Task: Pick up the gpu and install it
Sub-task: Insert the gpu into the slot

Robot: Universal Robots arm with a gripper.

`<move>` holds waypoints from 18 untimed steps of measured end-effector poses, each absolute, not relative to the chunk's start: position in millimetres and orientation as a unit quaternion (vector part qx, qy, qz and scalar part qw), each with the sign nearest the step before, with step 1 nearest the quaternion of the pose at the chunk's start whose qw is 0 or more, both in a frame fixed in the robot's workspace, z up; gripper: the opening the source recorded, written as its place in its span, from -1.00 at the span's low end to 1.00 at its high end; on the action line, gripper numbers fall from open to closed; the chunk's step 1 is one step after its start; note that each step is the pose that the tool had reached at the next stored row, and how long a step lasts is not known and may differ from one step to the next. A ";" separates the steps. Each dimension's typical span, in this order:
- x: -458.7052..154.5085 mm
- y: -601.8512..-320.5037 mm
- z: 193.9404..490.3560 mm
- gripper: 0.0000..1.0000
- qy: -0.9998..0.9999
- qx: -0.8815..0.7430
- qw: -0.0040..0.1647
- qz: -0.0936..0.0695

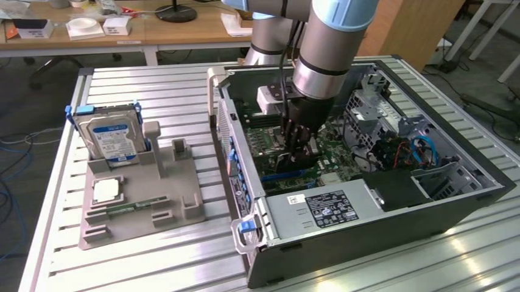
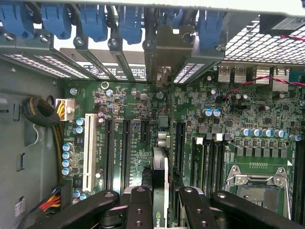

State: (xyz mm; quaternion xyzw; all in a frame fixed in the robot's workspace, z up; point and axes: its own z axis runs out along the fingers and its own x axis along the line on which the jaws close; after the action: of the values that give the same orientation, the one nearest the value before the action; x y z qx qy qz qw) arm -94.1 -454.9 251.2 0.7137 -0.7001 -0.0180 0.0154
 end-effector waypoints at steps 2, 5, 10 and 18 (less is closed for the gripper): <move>-94.1 -454.9 251.2 -0.47 -0.700 0.714 0.015 -0.018; -94.2 -454.9 250.9 -0.47 -0.701 0.713 0.015 -0.018; -94.1 -456.1 250.8 -0.47 -0.701 0.713 0.015 -0.018; -94.2 -456.3 249.1 -0.47 -0.701 0.713 0.016 -0.018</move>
State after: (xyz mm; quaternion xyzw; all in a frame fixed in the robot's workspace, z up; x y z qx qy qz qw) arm -94.2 -456.3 249.1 0.7126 -0.7012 -0.0180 0.0156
